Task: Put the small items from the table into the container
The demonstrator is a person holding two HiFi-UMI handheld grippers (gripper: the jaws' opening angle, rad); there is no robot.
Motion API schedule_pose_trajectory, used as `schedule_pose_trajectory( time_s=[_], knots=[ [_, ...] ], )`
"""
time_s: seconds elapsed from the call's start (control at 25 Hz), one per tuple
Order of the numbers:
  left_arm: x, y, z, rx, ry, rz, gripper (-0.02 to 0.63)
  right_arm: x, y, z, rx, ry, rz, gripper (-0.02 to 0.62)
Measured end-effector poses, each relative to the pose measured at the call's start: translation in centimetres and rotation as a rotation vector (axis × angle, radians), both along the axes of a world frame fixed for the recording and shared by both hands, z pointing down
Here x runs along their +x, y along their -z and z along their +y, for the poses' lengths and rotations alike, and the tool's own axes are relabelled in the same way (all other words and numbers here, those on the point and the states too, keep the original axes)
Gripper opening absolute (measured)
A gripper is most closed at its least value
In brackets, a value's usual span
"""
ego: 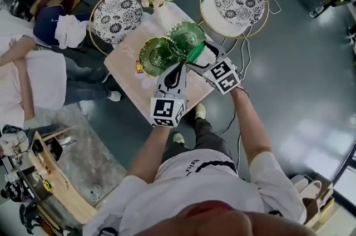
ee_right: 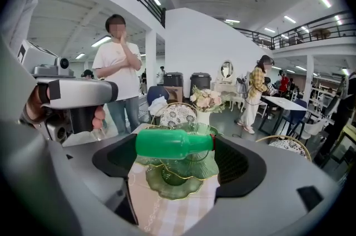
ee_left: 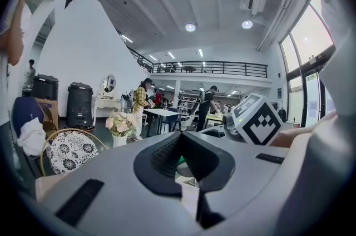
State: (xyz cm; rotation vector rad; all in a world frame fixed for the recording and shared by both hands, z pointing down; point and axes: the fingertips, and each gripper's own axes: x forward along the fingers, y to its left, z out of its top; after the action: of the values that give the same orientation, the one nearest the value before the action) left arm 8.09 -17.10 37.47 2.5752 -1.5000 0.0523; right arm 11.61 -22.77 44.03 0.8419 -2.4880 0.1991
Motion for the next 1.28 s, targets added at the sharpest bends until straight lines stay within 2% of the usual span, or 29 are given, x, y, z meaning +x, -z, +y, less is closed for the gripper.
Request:
schedule_pose_trajectory(
  time_s=[0.4, 0.8, 1.08, 1.28],
  knots=[
    [-1.0, -1.9, -3.8, -0.053, 0.106, -0.023, 0.006, -1.4, -3.9, -5.1, -0.053, 0.110, 0.077, 0.453],
    [-1.5, -3.2, -5.7, -0.072, 0.149, -0.032, 0.006, -2.5, -6.5, -6.9, -0.083, 0.198, 0.157, 0.453],
    [-2.4, -3.4, -5.8, -0.084, 0.176, -0.037, 0.006, -2.8, -6.8, -7.3, -0.055, 0.248, 0.249, 0.454],
    [-2.8, -3.2, -5.8, -0.080, 0.187, -0.035, 0.006, -3.0, -6.2, -7.3, -0.028, 0.256, 0.253, 0.453]
  ],
)
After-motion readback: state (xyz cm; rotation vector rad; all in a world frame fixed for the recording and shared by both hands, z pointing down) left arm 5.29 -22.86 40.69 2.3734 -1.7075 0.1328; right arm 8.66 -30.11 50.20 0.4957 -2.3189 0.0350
